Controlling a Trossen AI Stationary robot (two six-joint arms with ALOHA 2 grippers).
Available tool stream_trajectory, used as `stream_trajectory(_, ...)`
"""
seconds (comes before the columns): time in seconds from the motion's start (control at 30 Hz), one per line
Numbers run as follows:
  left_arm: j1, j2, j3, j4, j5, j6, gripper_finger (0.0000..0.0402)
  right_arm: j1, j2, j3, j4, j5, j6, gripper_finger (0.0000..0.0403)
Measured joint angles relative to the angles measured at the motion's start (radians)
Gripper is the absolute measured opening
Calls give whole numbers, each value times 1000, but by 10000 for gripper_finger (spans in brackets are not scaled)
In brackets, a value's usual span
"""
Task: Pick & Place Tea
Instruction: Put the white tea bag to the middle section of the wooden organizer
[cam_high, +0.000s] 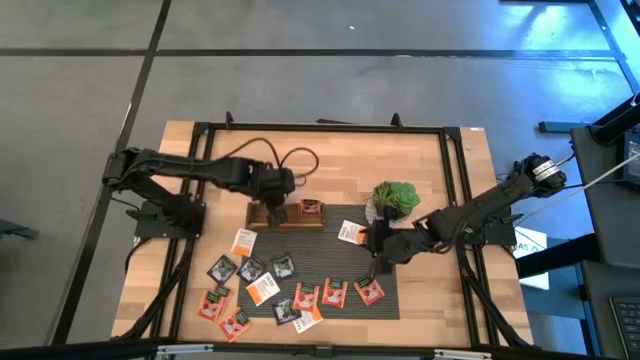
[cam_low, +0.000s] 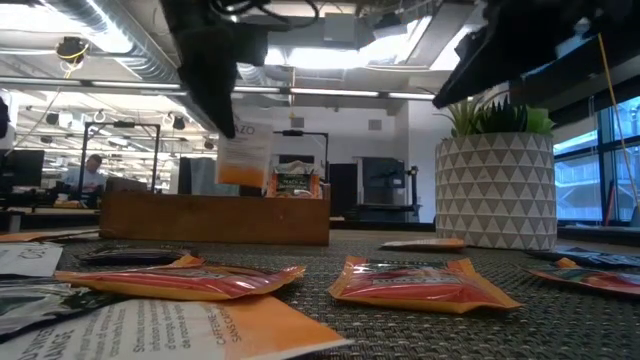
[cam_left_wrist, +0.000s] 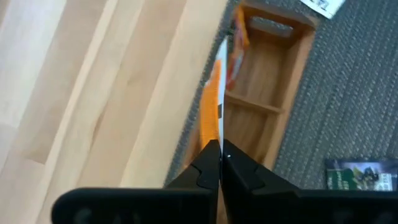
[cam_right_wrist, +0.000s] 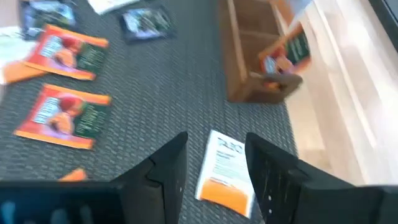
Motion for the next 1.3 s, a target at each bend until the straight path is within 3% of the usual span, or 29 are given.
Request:
stream_trajectory(0.3, 42, 0, 0, -5, 134, 101, 3, -29, 0, -35, -13, -26, 73, 162)
stream_trajectory(0.93, 33, 93, -1, -9, 98, 99, 3, -29, 0, -35, -4, -29, 76, 162)
stream_trajectory(1.13, 33, 93, -1, -7, 10, 82, 3, -29, 0, -35, 10, -39, 76, 162)
stream_trajectory(1.3, 32, 93, -1, -6, 1, 87, 3, -29, 0, -35, 14, -88, 77, 162)
